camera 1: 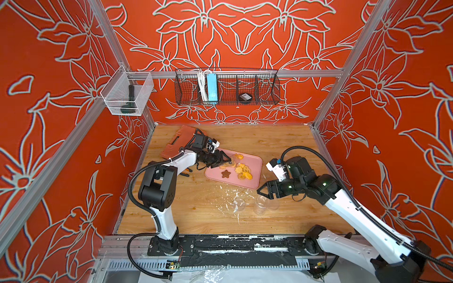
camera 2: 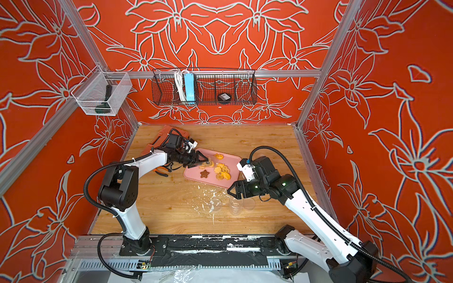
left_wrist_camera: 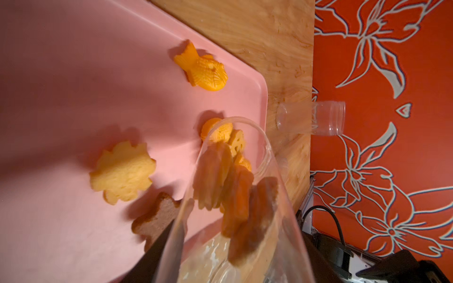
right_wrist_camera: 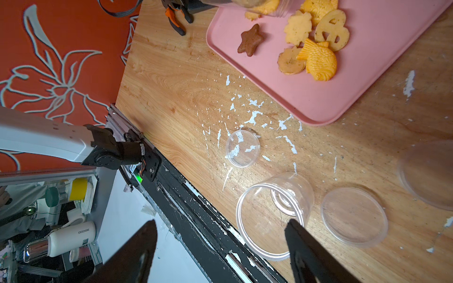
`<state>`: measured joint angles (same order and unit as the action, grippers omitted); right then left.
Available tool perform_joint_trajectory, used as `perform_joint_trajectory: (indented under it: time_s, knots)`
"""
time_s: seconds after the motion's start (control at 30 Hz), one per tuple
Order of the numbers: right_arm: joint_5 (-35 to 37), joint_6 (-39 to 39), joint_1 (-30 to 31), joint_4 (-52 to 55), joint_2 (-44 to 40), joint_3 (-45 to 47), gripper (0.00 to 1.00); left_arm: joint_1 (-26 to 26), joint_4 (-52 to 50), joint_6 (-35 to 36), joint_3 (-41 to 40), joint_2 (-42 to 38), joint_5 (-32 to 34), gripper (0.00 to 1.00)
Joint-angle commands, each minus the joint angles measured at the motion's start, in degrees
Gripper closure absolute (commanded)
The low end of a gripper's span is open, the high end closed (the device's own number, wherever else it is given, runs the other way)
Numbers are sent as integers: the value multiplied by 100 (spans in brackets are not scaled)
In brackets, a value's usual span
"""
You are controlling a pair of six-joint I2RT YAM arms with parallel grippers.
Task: Pour the cookies out of the jar
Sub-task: Pour the cookies in the jar onto the tray.
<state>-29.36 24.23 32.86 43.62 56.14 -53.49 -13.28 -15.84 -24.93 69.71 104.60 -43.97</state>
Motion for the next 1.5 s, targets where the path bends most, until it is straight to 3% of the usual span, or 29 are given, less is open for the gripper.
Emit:
perform_joint_trajectory:
  time_s: [0.0,0.03,0.07,0.2,0.27,0.37,0.5,0.57,0.73,1.03,1.27,1.33,1.4,1.47]
  knots:
    - [31,-1,19,-39,-21,32,16,111,224,-31,-40,69,-554,46]
    - [72,-10,20,-23,-57,32,16,239,926,-608,-395,50,-1174,49]
    - [114,-25,19,-12,-93,43,16,289,1193,-835,-572,-7,-1251,50]
    - [106,-60,14,33,-44,23,16,292,263,-129,-203,-52,-562,50]
    - [89,-53,17,-1,-17,16,16,232,-335,308,66,-87,183,50]
    - [63,-36,17,-50,26,-20,16,321,-34,137,-101,-132,-285,50]
    - [32,-23,18,-73,71,-65,16,321,-92,214,-101,-160,-151,50]
    - [51,-23,17,-64,65,-56,16,376,170,7,-235,-194,-504,50]
    - [64,-41,18,-37,70,-95,16,335,-488,391,68,-399,150,50]
    - [-34,37,19,-143,152,-105,16,457,237,-295,-398,-779,-786,50]
    - [52,14,16,-33,4,-66,16,510,38,-142,-344,-795,-656,50]
    - [62,12,14,-20,-15,-60,16,503,-122,-3,-308,-817,-372,50]
    - [54,21,18,-31,-24,-56,16,442,-567,354,-119,-870,313,50]
    - [45,21,16,-33,-32,-56,16,484,-574,389,-157,-948,194,50]
